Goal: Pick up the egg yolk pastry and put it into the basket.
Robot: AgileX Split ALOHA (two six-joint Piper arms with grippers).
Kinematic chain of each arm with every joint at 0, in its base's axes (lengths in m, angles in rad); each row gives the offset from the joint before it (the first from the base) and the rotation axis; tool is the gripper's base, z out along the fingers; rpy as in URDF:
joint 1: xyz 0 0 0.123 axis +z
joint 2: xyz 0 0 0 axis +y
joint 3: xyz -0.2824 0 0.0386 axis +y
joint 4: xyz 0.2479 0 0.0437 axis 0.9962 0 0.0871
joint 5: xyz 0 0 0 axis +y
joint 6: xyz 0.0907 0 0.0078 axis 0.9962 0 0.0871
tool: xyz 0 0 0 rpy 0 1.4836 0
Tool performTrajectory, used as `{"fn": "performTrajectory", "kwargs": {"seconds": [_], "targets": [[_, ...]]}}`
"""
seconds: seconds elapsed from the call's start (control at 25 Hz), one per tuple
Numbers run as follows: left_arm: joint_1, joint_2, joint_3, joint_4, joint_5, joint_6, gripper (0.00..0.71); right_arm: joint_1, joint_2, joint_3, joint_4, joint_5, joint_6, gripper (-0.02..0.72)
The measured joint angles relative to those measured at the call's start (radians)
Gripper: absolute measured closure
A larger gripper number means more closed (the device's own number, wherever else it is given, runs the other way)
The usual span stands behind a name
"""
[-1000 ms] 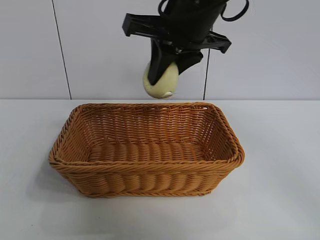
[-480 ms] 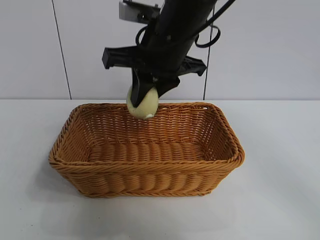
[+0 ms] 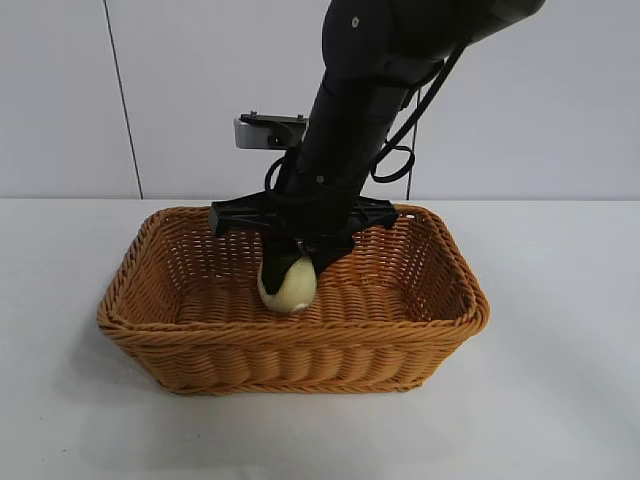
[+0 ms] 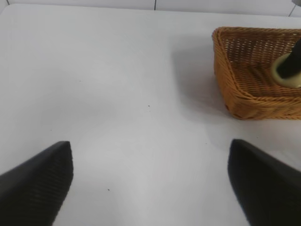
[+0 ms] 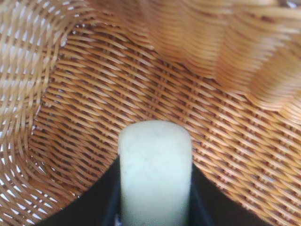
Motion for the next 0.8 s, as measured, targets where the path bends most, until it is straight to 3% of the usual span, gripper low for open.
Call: {"fn": "performTrajectory", "kwargs": {"seconds": [0.12,0.2,0.4,0.6,0.8], "targets": [[0.000,0.000,0.000,0.000,0.000,0.000,0.020,0.000,0.000,-0.002,0.000,0.001,0.000,0.213],[0.000,0.000,0.000,0.000,0.000,0.000,0.020,0.000,0.000,-0.021,-0.008,0.029,-0.002,0.162],[0.000,0.000,0.000,0.000,0.000,0.000,0.020,0.000,0.000,-0.171,-0.080,0.237,0.000,0.143],[0.000,0.000,0.000,0.000,0.001,0.000,0.020,0.000,0.000,-0.346,-0.208,0.480,0.039,0.143],[0.000,0.000,0.000,0.000,0.001,0.000,0.020,-0.002,0.000,-0.426,-0.273,0.548,0.054,0.143]]}}
